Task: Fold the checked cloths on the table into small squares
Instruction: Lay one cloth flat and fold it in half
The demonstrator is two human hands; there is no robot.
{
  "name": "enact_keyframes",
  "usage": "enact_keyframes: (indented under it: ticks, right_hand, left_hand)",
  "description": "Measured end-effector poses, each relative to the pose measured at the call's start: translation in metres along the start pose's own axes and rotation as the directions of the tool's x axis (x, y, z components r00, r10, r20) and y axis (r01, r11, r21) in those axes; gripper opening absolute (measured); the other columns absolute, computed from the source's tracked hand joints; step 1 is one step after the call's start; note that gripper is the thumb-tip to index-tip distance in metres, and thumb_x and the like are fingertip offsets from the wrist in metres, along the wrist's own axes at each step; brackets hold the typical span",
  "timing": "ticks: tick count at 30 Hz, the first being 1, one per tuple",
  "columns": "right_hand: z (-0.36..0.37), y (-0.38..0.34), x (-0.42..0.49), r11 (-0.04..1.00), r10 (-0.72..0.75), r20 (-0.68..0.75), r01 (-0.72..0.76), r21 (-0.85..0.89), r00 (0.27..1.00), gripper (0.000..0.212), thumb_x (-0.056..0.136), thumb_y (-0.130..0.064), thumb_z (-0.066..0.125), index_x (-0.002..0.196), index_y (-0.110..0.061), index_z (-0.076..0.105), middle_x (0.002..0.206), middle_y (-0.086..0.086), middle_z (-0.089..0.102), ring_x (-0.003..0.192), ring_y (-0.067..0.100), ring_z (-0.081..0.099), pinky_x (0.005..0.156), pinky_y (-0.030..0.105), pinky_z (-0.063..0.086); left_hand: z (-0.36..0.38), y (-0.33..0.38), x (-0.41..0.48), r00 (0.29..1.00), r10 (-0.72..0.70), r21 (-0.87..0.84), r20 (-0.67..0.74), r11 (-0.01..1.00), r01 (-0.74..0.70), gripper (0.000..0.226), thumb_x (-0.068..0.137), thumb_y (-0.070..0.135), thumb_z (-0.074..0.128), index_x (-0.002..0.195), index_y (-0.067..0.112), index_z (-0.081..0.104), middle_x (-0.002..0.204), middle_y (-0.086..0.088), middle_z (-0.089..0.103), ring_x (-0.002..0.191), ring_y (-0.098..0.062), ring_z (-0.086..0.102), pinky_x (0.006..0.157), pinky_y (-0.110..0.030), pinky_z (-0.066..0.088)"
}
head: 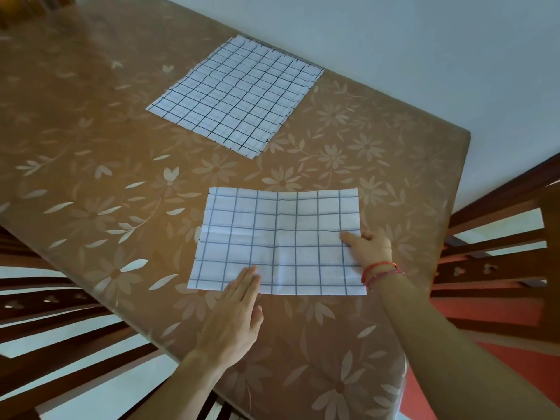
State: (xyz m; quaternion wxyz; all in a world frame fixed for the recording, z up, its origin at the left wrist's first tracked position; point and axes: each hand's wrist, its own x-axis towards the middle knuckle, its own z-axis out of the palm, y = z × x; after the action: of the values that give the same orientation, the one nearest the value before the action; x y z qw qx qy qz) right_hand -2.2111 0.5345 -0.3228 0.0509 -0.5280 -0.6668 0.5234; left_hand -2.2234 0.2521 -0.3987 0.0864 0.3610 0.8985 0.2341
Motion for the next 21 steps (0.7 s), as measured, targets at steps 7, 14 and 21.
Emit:
enact_keyframes:
  ticks: [7,14,21]
  right_hand:
    - [-0.002,0.03,-0.034,0.984,0.149,-0.14,-0.133,0.119,0.979,0.014,0.082,-0.013,0.066,0.081,0.0,0.061,0.065,0.007,0.046,0.069,0.022,0.045,0.041,0.019,0.034]
    - [0.023,0.056,-0.092,0.757,0.389,0.103,-0.381,0.53,0.915,0.01,0.077,-0.009,0.069,0.084,-0.004,0.064,0.08,0.014,0.068,0.076,0.033,0.066,0.072,0.048,0.058]
    - [0.021,0.065,-0.126,0.669,0.351,0.37,-0.507,0.544,0.86,0.024,0.08,0.002,0.067,0.103,0.006,0.06,0.09,0.026,0.069,0.064,0.032,0.069,0.056,0.034,0.055]
  left_hand:
    - [-0.01,0.012,0.011,1.0,0.03,0.008,-0.01,1.0,-0.03,0.062,0.096,0.026,0.055,0.15,0.006,0.031,0.159,-0.004,0.024,0.147,-0.014,0.017,0.118,-0.034,0.026]
    - [-0.015,0.021,0.008,0.997,0.063,0.075,0.049,0.995,-0.066,0.077,0.079,0.019,0.079,0.144,0.001,0.042,0.152,-0.012,0.039,0.141,-0.024,0.035,0.109,-0.041,0.04]
    - [-0.026,0.005,0.01,0.999,0.035,0.179,0.039,0.983,-0.041,0.093,0.061,-0.019,0.072,0.145,0.003,0.041,0.152,-0.013,0.038,0.141,-0.028,0.033,0.109,-0.041,0.038]
